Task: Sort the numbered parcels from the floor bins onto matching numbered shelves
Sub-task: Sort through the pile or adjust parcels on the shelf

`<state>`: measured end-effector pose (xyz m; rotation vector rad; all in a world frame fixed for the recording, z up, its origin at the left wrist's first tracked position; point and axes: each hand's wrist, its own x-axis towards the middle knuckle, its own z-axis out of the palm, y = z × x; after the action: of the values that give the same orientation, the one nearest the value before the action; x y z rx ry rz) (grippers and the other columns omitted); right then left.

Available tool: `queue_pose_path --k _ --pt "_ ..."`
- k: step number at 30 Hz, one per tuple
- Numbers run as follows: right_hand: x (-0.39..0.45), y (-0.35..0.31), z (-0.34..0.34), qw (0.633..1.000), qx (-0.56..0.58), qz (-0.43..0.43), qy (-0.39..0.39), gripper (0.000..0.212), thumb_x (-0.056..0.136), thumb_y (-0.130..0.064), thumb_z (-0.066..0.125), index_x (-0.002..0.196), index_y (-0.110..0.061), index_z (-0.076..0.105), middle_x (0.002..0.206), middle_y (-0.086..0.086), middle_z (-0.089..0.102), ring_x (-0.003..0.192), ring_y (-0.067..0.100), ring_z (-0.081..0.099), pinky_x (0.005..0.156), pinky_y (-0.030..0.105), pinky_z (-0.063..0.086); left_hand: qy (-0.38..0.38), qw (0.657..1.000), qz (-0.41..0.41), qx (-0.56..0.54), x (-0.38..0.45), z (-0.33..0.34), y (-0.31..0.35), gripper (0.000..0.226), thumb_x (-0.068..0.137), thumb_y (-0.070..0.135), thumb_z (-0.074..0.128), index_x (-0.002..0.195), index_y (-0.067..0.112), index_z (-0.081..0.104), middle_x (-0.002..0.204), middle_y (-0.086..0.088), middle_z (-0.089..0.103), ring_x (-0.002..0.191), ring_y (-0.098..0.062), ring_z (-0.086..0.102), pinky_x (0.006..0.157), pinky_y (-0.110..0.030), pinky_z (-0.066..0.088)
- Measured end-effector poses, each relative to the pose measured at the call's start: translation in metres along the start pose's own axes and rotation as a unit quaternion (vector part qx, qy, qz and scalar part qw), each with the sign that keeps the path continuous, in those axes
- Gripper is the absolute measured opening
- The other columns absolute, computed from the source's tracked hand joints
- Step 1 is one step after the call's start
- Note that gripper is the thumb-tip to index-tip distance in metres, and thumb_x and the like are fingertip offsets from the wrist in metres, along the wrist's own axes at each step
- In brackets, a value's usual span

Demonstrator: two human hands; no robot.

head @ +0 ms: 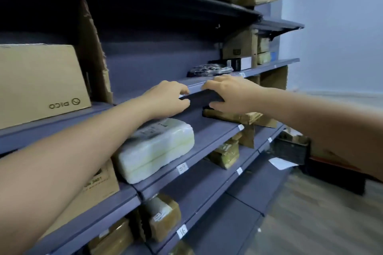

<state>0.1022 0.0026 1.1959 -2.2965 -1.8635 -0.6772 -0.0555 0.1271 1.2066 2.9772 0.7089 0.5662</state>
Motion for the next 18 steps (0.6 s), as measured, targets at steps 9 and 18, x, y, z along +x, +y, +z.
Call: queue_pose_path --k 9,18 --pt "-0.103 0.164 0.054 0.991 -0.024 0.101 -0.088 0.057 0.092 -0.038 0.054 0.143 -0.022 0.036 0.132 0.007 0.049 0.124 0.030 0.044 0.098 0.047 0.041 -0.084 0.989 0.100 -0.064 0.101 0.111 0.145 0.046 0.092 0.035 0.050 0.139 0.033 0.049 0.123 0.002 0.062 0.094 -0.019 0.062 0.086 -0.040 0.053" --pt "-0.177 0.317 0.094 0.982 -0.015 0.160 -0.103 0.057 0.092 -0.028 0.055 0.145 -0.025 0.034 0.138 0.005 0.047 0.125 0.027 0.044 0.098 0.039 0.039 -0.095 0.980 0.165 -0.062 0.198 0.222 0.272 0.057 0.094 0.037 0.048 0.149 0.027 0.036 0.149 0.001 0.042 0.130 -0.024 0.045 0.099 -0.034 0.042"
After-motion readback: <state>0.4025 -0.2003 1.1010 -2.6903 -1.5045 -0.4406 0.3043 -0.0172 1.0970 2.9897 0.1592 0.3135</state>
